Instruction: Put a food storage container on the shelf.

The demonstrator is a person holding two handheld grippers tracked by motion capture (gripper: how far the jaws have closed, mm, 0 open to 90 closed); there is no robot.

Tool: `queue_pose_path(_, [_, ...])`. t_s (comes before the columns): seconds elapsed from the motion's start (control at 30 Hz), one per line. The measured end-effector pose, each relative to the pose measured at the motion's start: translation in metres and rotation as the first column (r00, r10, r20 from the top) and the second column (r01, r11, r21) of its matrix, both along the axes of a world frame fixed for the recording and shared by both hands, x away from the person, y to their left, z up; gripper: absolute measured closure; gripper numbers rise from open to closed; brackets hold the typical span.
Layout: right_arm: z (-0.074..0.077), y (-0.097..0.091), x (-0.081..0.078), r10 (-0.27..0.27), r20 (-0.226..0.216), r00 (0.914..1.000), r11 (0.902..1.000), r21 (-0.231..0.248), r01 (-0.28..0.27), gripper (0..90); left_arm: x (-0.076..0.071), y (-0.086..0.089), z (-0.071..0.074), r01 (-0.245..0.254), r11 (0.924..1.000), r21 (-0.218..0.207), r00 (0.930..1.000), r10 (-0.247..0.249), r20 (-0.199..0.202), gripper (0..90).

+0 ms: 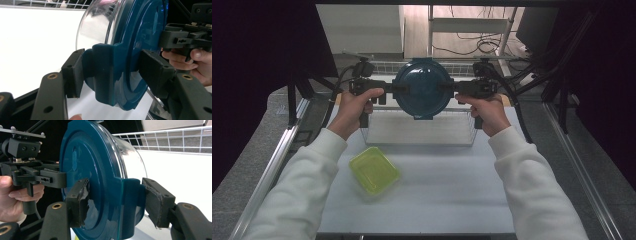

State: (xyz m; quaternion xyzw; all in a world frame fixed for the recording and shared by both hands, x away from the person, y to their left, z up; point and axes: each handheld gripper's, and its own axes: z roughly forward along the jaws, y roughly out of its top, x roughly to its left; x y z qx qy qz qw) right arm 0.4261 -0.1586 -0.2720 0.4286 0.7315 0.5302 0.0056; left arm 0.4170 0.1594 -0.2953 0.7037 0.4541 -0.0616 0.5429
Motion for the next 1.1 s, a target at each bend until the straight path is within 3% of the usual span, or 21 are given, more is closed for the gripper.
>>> queue_pose_path(0.63, [0.007,-0.002,0.034,-0.021,-0.038,0.9991,0.9994,0.027,0.022,39.9,0.036,-0.001,0.012,0.002,0.9998,0.019,0.9996,-0.002,-0.029,39.3])
queue_pose_path(1.1, [-0.018,-0.002,0.057,-0.027,-0.139,0.9899,0.9983,0.048,0.034,39.8,0.057,-0.001,-0.006,0.001,0.9993,0.038,0.9965,0.002,-0.083,39.1])
